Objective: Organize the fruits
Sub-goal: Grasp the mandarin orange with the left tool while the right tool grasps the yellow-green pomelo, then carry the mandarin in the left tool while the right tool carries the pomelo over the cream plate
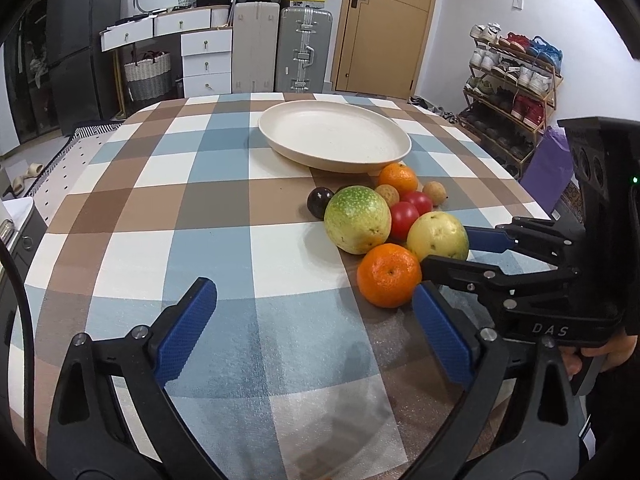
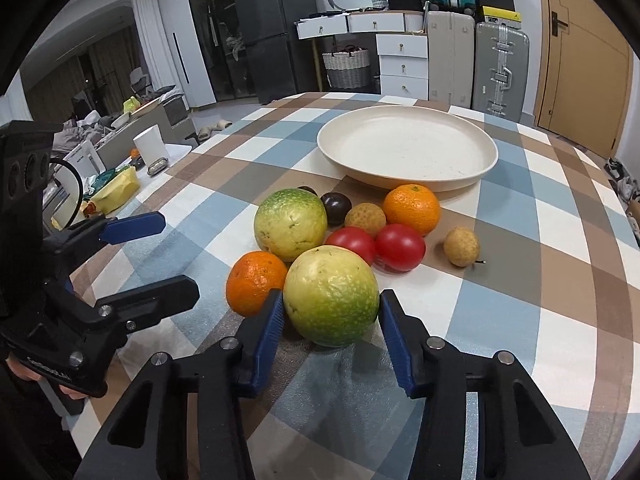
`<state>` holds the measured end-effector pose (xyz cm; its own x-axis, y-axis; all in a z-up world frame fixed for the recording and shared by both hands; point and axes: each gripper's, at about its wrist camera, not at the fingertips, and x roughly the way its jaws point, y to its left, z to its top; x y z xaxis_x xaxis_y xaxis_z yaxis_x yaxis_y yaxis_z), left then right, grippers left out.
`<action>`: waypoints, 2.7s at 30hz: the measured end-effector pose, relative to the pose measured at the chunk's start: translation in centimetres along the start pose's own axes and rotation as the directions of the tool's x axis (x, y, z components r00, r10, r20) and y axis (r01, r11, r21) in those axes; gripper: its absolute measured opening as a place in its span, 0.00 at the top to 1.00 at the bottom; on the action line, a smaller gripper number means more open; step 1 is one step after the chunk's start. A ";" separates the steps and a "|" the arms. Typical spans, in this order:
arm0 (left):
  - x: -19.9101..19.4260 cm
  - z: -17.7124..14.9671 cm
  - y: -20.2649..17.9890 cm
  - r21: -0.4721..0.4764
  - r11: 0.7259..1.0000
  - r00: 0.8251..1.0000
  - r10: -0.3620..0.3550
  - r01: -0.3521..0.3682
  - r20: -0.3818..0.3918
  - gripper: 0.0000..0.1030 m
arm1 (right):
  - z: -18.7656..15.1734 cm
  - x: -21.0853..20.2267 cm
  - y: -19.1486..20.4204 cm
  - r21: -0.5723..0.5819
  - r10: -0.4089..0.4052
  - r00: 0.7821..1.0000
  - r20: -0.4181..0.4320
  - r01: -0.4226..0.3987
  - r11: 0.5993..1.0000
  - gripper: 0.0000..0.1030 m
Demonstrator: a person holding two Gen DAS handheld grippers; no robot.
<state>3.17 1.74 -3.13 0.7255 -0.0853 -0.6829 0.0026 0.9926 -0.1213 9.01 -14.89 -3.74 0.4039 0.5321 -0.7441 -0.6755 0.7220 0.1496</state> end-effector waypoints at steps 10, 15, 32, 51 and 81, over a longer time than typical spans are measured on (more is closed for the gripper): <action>1.2 -0.2 -1.2 -0.013 1.000 0.997 -0.028 0.027 -0.066 0.04 | -0.8 -1.7 -1.4 0.058 -0.022 0.999 0.035 0.020 0.998 0.53; 2.6 -0.1 -3.3 0.040 0.999 0.995 -0.004 0.008 -0.101 0.04 | -1.3 -2.3 -2.3 0.081 -0.030 0.999 0.043 0.026 0.996 0.53; 4.1 0.6 -4.9 0.042 0.993 0.984 -0.107 0.114 -0.142 0.62 | -1.6 -3.5 -3.7 0.107 -0.048 0.997 0.064 0.041 0.993 0.53; -0.5 4.2 -3.0 0.036 0.996 0.996 -0.085 0.084 0.015 0.63 | 0.6 -4.8 -4.5 0.121 -0.051 0.990 0.129 0.035 0.992 0.53; 6.8 12.0 -0.3 -0.010 1.000 0.998 -0.020 0.020 0.056 0.63 | 8.2 -1.4 -7.5 0.126 -0.057 0.985 0.164 0.036 0.991 0.53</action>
<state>16.41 1.85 0.91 0.7625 -0.0999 -0.6392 0.0105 0.9898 -0.1422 18.55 -17.42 1.54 0.5376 0.5556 -0.6343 -0.5775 0.7907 0.2031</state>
